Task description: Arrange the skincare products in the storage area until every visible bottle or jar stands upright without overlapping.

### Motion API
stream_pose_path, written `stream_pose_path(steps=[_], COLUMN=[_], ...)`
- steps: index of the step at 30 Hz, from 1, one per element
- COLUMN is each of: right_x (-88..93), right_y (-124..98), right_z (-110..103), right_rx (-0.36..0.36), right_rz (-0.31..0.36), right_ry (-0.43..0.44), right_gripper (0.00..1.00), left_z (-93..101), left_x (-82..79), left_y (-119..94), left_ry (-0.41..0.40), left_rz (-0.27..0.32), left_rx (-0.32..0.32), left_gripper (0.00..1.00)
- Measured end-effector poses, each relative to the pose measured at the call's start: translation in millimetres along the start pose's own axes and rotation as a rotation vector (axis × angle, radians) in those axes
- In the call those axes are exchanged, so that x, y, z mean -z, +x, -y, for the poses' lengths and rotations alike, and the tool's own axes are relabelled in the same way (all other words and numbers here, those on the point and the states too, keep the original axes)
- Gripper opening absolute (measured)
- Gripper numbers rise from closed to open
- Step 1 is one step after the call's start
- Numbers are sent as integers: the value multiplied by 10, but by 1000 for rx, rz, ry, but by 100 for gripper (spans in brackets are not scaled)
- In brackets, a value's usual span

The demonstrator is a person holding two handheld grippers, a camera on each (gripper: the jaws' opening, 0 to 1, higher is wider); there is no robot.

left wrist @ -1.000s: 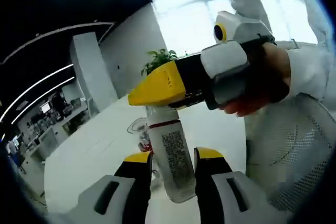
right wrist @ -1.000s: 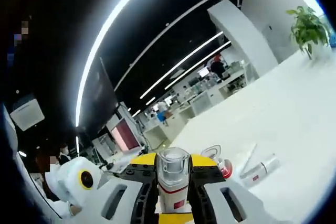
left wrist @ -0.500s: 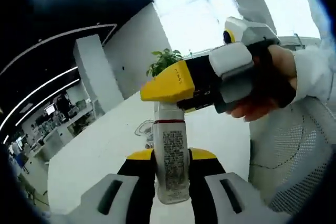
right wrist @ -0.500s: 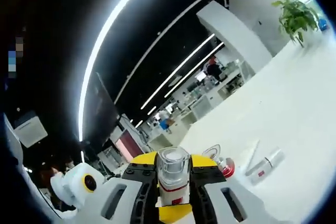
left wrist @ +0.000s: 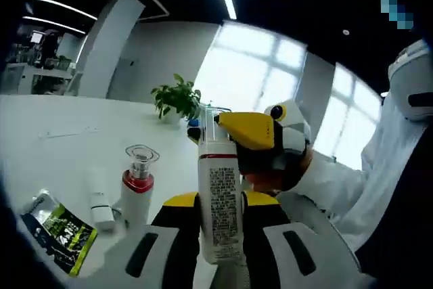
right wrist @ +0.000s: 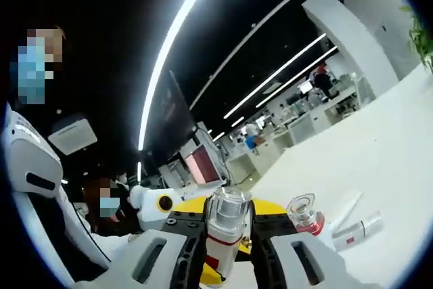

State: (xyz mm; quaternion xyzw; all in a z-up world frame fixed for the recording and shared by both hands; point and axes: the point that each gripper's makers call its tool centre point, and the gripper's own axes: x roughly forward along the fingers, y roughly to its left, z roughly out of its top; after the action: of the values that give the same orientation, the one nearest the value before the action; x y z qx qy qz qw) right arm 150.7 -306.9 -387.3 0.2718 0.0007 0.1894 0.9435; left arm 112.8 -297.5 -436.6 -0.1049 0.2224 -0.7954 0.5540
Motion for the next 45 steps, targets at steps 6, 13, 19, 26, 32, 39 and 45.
stream_pose_path(steps=[6, 13, 19, 26, 32, 39, 45], right_x=[52, 100, 147, 213, 411, 547, 697], right_y=[-56, -86, -56, 18, 77, 122, 144], right_z=[-51, -168, -138, -39, 95, 174, 305], right_rx=[-55, -124, -70, 22, 45, 26, 10], right_rz=[-40, -66, -108, -158, -242, -292, -345], right_ry=[9, 22, -48, -230, -364, -460, -475], right_gripper=[23, 23, 15, 13, 13, 13, 14], left_z=[3, 131, 43, -169, -401, -489, -648], left_x=[60, 121, 188, 229, 315, 420, 572], left_y=[-40, -41, -6, 46, 29, 90, 128], left_ry=[-5, 7, 99, 244, 362, 403, 458], left_rz=[-18, -48, -73, -110, -218, -285, -392], left_rx=[44, 125, 76, -70, -163, -186, -181], left_gripper=[20, 19, 19, 20, 27, 26, 23])
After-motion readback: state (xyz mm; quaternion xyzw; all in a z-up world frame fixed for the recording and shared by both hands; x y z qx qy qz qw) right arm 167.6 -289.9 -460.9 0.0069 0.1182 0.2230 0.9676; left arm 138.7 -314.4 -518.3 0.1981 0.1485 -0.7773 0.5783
